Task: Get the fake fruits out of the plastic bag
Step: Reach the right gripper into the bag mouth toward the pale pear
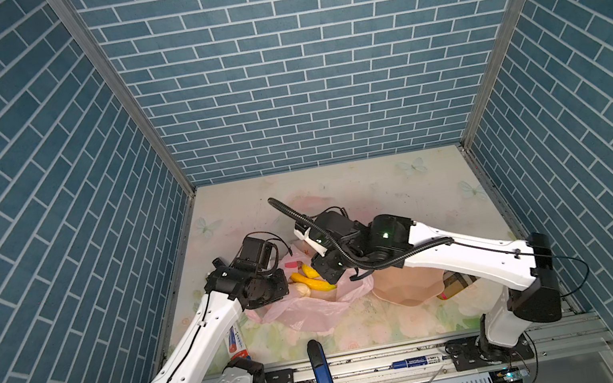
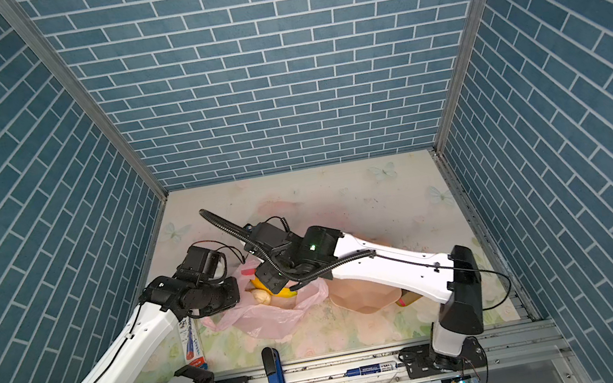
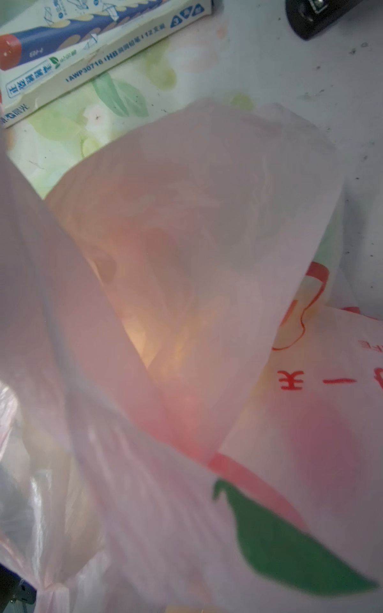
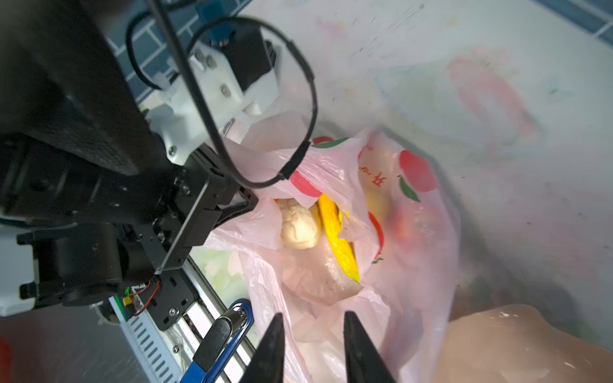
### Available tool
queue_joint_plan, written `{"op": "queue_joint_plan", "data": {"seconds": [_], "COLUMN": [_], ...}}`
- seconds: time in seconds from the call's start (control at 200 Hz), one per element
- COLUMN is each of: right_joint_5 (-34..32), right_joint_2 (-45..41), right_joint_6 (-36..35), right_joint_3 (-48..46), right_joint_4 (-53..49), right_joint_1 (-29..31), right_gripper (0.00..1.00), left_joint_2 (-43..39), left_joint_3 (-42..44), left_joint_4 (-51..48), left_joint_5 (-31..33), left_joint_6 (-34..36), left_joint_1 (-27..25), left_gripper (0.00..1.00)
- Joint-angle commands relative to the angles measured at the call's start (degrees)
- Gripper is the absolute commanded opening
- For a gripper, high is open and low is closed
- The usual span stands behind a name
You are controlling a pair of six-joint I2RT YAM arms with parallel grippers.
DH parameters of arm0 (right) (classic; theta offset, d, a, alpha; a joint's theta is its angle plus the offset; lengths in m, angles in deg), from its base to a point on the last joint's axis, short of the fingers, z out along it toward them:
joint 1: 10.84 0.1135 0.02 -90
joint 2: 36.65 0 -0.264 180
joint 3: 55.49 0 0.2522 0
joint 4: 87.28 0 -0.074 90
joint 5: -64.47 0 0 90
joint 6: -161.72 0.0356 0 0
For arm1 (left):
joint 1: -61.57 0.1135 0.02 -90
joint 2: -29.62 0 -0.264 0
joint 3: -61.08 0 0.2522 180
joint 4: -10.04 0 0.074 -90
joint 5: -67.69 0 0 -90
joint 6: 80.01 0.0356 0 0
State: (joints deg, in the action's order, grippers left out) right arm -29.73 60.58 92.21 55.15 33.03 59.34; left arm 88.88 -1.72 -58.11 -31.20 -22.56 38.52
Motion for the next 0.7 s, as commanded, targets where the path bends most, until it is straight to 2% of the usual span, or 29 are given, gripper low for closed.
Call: {"op": "queue_joint_plan", "data": {"seconds": [0.0,0.315,0.695], "right_joint_5": [6.67,13.43,17.81], "right_joint_2": [2.70,9.54,11.69], "right_joint_6": [-1.05,2.93,5.96], "right_joint_3": [2.92,-2.70,-9.41], "right_joint_4": [-0.51,6.23,8.27], "right_joint_1": [-0.30,-1.51,-1.94], "right_gripper": [0.27,0.23,0.21], "left_joint_2": [-2.41,-9.44,-11.52], "left_joint_3": [1.33,7.00,8.87], "left_joint_4": [-2.84,-0.52,0.21], "left_joint_5": [0.50,1.99,2.14], "left_joint_6": [-1.60,-8.14,-9.83], "left_joint_1": [0.13,0.16,0.12], "left_gripper": [0.08,0.08,0.07]}}
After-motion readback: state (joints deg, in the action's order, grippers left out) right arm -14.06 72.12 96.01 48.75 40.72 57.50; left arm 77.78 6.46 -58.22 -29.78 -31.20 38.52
